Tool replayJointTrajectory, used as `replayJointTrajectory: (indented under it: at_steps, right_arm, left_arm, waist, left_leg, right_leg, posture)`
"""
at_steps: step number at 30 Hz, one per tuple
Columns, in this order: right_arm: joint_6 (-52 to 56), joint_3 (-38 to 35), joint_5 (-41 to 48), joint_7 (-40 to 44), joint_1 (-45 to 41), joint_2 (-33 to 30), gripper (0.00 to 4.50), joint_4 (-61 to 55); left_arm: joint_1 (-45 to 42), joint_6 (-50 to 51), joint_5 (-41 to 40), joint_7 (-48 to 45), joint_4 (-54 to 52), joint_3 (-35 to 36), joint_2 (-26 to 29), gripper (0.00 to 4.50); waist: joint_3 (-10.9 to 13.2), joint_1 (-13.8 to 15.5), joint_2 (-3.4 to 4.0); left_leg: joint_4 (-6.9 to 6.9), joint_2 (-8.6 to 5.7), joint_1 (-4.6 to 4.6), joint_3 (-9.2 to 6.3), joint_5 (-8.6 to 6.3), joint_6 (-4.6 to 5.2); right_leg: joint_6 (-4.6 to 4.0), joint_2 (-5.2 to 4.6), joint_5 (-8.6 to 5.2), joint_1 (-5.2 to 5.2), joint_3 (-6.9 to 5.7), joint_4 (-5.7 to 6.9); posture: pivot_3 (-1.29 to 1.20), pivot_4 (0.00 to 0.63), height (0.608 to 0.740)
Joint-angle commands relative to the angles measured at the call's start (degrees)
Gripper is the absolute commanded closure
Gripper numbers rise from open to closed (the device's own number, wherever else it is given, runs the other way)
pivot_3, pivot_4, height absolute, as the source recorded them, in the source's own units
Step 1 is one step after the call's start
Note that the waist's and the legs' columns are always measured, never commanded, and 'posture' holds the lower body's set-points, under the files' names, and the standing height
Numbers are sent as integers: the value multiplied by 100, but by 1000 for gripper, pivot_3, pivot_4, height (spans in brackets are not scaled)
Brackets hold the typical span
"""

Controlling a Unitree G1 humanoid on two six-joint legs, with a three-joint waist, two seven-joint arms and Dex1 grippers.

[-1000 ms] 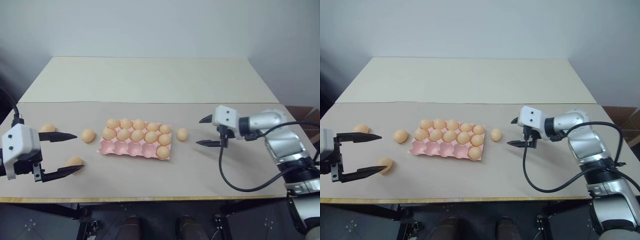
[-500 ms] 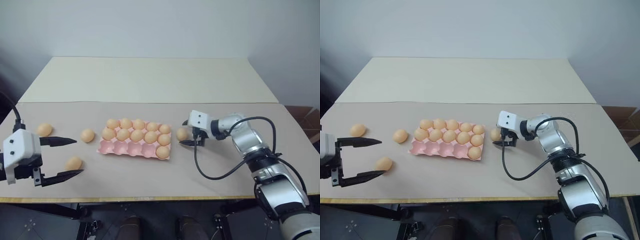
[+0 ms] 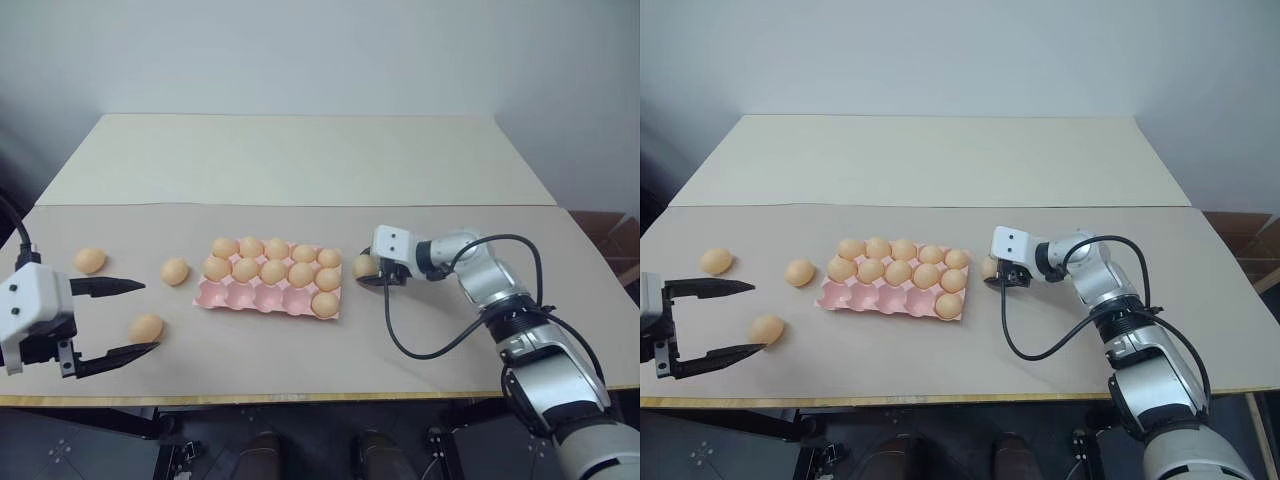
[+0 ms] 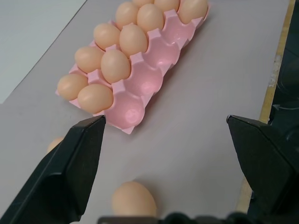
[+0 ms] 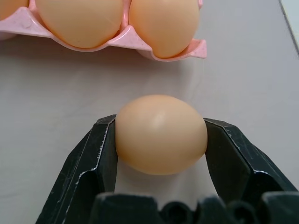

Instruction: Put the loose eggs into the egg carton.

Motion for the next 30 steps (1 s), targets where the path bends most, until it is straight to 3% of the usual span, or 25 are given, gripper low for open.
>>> replayJointTrajectory:
  at_steps: [1, 8, 14, 28, 30]
  right_arm:
    - [225, -361, 70, -164, 29, -217, 1859, -1086]
    - [1559, -541, 504, -151, 192, -2, 1859, -3128]
    - [1858, -144, 549, -249, 485, 390, 1859, -3893]
    - [1221, 591, 148, -569, 694, 968, 1859, -3590]
    - [1085, 624, 74, -627, 697, 983, 1218, -3531]
  left_arm:
    - [175, -208, 225, -89, 197, 261, 31, 0]
    - [281, -376, 395, -146, 419, 252, 64, 0]
    - [250, -437, 407, -156, 492, 214, 97, 0]
    - [294, -380, 397, -102, 343, 229, 76, 0]
    - [306, -380, 399, -88, 326, 228, 62, 0]
  waist:
    - [0, 3, 1]
    - [0, -8, 0]
    - [-1, 6, -2]
    - [-1, 1, -2]
    - [-1, 0, -2]
  left_leg:
    - [0, 0, -2, 0, 0, 0]
    - [0, 4, -9, 5, 0, 0]
    - [0, 1, -16, 9, 0, 0]
    - [0, 2, -19, 14, 1, -1]
    - [0, 2, -18, 14, 1, -1]
  right_leg:
    - [0, 0, 0, -4, 1, 1]
    - [0, 4, 0, -27, 10, 23]
    - [0, 1, 0, -35, 12, 23]
    - [0, 4, 0, -44, 18, 29]
    - [0, 4, 0, -44, 18, 29]
  posture:
    - [0, 150, 740]
    - [0, 150, 740]
    - [0, 150, 740]
    - [0, 150, 740]
    - [0, 150, 740]
